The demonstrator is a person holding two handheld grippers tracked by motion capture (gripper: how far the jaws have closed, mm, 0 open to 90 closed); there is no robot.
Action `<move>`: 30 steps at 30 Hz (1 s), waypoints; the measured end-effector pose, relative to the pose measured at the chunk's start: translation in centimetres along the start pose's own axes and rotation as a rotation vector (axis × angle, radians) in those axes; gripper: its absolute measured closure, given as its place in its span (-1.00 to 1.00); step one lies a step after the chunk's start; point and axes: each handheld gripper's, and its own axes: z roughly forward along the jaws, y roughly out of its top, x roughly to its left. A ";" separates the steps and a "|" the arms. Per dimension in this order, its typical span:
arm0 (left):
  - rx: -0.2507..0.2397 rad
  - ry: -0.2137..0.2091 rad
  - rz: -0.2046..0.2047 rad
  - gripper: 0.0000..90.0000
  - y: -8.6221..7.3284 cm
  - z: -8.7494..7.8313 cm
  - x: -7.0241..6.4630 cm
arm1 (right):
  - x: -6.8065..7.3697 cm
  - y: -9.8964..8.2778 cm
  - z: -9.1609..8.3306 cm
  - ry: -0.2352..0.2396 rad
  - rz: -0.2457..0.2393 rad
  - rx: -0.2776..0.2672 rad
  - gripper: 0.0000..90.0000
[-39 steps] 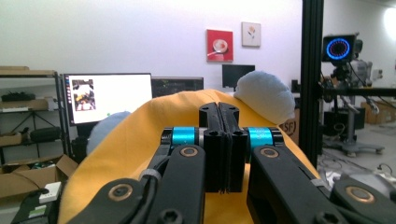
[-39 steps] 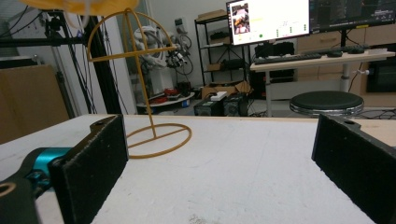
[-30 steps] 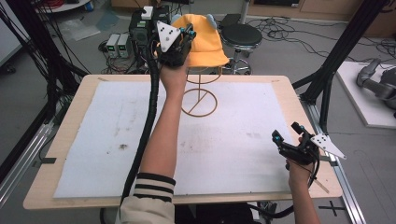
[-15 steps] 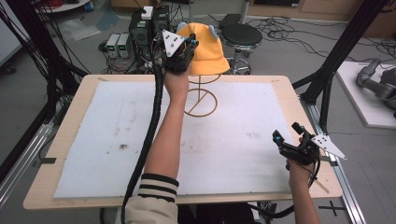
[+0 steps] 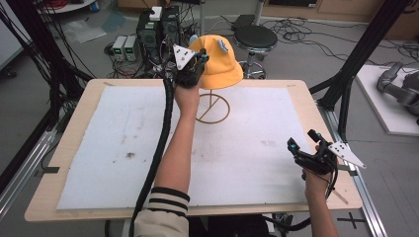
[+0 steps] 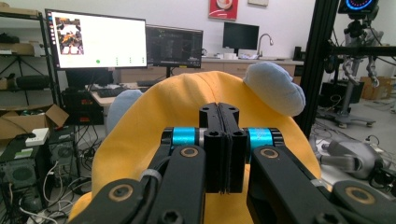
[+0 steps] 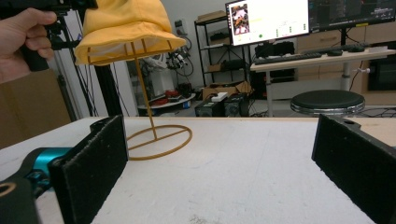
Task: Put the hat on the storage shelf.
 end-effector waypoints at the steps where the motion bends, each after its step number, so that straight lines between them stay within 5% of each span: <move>1: 0.002 0.001 0.002 0.97 -0.2 0.0 0.0 | 0.1 0.0 0.0 0.002 0.006 0.003 -0.93; 16: 0.014 0.001 0.017 0.90 -1.2 -0.5 -0.1 | 0.2 -0.1 0.1 0.004 0.001 0.009 -0.93; 23: 0.037 0.040 -0.022 0.08 -1.5 -0.3 0.4 | 0.2 -0.1 0.1 0.005 -0.001 0.007 -0.93; 26: 0.026 0.081 0.004 -0.39 -1.2 -0.5 0.3 | 0.2 -0.1 0.1 0.006 -0.001 0.006 -0.93; 30: 0.016 0.060 0.036 -0.62 -0.5 -1.2 0.4 | 0.2 0.0 0.1 0.003 0.002 0.000 -0.93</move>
